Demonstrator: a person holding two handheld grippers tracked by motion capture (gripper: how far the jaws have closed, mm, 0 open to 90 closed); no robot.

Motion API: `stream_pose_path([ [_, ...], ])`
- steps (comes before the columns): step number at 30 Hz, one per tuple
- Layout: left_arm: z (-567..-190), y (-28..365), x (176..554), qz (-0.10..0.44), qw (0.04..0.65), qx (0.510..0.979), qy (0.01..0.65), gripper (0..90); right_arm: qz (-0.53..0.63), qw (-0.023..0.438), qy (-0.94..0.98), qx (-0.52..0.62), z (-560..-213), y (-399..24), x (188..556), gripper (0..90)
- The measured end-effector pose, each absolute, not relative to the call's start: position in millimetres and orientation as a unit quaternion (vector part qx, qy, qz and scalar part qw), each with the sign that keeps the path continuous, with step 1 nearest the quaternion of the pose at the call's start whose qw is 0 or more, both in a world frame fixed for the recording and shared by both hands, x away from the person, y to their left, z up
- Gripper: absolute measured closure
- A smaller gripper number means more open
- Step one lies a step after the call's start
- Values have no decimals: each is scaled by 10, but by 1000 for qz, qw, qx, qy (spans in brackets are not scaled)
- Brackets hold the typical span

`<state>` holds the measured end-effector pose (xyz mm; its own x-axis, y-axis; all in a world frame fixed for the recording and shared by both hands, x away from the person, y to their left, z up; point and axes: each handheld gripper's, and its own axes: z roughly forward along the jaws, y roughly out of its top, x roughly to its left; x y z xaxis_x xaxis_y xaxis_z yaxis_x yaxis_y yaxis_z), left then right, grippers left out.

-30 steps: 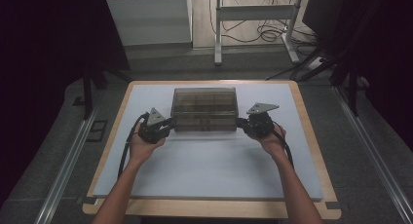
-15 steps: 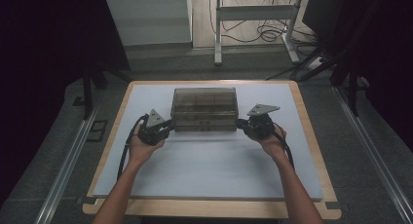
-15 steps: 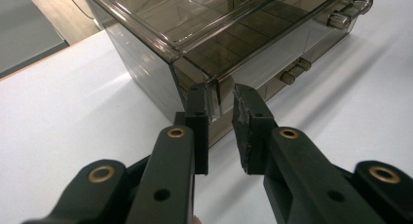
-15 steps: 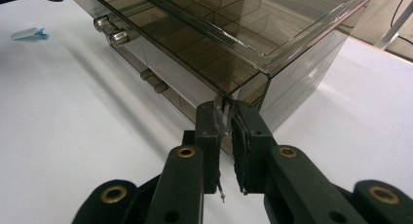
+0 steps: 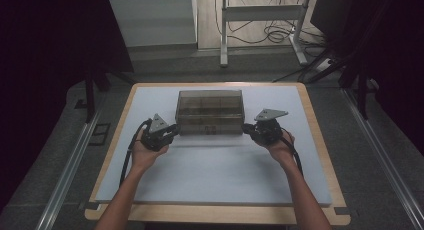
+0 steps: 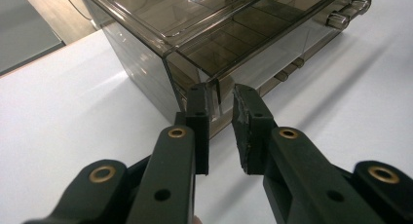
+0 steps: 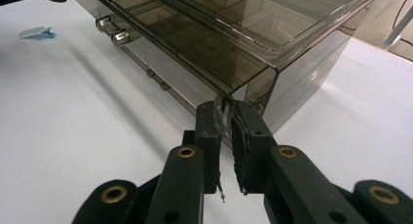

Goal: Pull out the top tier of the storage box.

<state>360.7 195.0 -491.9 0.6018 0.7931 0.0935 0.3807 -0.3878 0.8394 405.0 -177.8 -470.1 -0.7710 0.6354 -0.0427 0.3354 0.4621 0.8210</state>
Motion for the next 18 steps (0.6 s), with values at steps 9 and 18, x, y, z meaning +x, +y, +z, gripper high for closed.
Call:
stream_pose_path([
  [9, -4924, 1955, 3559, 249, 413, 796, 366, 788, 432, 172, 837, 287, -4705, -1793, 4012, 801],
  [18, -4949, 1965, 3501, 252, 414, 796, 362, 789, 438, 172, 836, 281, -4730, -1805, 3945, 802],
])
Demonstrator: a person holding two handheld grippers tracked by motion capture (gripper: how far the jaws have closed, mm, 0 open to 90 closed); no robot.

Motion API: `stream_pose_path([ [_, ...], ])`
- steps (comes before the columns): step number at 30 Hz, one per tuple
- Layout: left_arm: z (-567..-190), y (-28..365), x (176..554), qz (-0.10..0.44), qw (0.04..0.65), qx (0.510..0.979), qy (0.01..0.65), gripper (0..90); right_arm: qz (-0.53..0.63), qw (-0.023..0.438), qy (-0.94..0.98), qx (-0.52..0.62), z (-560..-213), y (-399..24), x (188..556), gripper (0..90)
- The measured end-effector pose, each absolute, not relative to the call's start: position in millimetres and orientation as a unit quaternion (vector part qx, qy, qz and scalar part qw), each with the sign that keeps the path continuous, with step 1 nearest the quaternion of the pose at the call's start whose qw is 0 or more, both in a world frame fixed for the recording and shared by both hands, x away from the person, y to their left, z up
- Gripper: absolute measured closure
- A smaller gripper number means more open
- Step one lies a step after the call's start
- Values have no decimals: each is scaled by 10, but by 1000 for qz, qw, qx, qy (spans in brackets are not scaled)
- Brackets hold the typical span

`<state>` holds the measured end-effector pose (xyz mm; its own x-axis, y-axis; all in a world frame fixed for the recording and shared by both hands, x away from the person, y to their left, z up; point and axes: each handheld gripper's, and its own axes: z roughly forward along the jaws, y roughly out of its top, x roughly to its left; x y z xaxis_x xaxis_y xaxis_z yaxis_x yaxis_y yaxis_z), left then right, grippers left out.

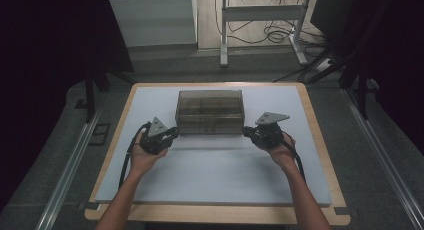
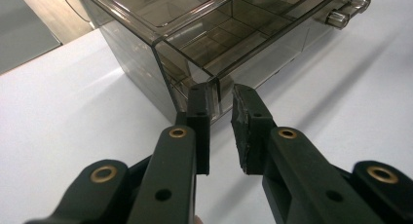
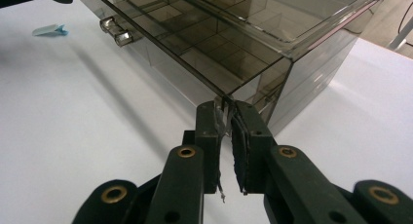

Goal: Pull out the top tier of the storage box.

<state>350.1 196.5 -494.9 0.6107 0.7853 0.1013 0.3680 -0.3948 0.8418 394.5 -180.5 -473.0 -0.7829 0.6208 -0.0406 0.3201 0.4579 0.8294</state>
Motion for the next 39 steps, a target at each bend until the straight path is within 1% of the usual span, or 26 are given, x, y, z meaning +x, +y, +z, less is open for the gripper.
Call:
stream_pose_path([
  [39, -4957, 1968, 3339, 257, 410, 804, 347, 795, 449, 168, 834, 274, -4763, -1847, 3789, 803],
])
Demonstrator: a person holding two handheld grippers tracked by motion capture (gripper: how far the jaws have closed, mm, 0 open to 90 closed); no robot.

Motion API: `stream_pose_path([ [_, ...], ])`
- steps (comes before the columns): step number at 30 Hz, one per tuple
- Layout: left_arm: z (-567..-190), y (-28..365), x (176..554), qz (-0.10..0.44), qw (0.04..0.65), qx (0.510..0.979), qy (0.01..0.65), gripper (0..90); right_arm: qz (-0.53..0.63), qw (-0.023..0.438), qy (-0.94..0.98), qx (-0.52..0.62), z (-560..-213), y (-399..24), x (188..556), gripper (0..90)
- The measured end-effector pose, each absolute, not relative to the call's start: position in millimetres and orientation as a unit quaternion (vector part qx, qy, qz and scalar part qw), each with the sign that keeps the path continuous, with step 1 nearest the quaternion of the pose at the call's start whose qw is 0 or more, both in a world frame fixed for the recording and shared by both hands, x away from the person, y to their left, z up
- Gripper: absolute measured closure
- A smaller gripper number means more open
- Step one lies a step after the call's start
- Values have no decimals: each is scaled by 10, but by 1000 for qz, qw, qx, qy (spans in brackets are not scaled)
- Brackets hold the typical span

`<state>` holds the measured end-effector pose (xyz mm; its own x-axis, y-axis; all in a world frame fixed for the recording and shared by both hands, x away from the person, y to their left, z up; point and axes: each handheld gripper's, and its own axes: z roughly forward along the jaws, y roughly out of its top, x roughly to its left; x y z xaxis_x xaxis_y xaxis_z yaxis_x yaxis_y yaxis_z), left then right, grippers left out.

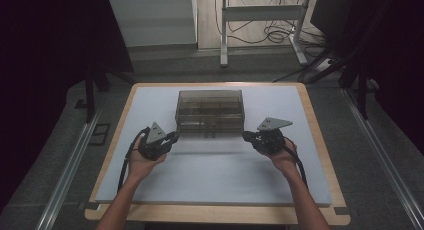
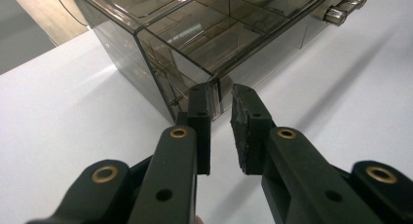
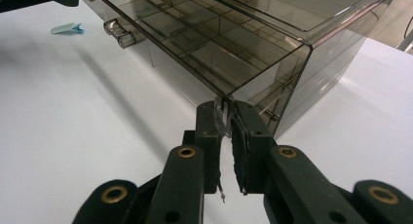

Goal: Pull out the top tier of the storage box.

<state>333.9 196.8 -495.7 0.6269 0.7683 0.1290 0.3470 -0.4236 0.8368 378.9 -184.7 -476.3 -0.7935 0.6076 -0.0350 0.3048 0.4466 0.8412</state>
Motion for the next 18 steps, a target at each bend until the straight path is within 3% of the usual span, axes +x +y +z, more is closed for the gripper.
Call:
stream_pose_path([
  [18, -4981, 1981, 3256, 249, 422, 799, 348, 798, 453, 170, 833, 268, -4788, -1865, 3691, 804],
])
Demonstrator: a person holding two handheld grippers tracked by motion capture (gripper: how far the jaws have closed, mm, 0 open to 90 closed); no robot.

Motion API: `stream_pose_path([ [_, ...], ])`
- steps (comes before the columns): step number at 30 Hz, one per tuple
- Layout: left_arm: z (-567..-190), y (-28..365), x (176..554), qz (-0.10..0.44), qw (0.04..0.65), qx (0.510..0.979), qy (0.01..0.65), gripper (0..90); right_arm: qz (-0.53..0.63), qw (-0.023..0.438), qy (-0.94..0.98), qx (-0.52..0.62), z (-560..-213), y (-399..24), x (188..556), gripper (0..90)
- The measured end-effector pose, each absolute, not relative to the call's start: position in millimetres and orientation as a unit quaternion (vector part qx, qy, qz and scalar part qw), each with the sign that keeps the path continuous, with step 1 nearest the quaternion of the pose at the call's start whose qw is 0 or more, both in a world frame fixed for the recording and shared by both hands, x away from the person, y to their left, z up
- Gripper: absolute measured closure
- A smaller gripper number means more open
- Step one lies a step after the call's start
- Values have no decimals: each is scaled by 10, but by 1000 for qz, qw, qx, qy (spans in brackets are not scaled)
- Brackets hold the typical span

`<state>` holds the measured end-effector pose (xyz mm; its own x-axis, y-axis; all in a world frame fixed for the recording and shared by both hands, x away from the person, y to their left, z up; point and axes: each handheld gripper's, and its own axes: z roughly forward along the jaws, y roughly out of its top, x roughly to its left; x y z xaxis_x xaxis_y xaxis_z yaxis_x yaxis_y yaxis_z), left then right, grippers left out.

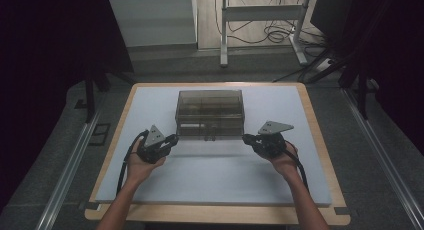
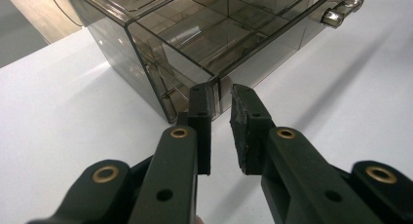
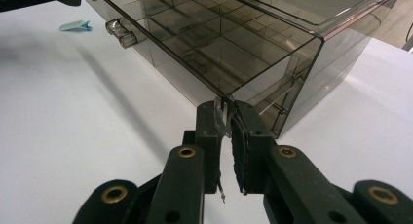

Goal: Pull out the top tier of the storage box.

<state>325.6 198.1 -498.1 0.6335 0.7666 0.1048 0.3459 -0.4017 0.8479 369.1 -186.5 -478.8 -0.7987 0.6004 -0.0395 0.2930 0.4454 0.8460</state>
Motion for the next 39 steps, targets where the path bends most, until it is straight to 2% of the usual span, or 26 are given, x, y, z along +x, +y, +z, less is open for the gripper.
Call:
stream_pose_path([
  [15, -4987, 1993, 3250, 240, 429, 799, 346, 773, 452, 172, 834, 267, -4793, -1867, 3684, 791],
  [25, -4954, 2089, 3225, 247, 433, 789, 360, 562, 447, 179, 830, 281, -4824, -1933, 3634, 567],
  [32, -4943, 2091, 3193, 254, 415, 797, 358, 424, 443, 180, 830, 287, -4821, -1967, 3569, 503],
  [39, -4931, 2122, 3138, 252, 397, 808, 355, 353, 427, 168, 832, 311, -4848, -2036, 3455, 445],
])
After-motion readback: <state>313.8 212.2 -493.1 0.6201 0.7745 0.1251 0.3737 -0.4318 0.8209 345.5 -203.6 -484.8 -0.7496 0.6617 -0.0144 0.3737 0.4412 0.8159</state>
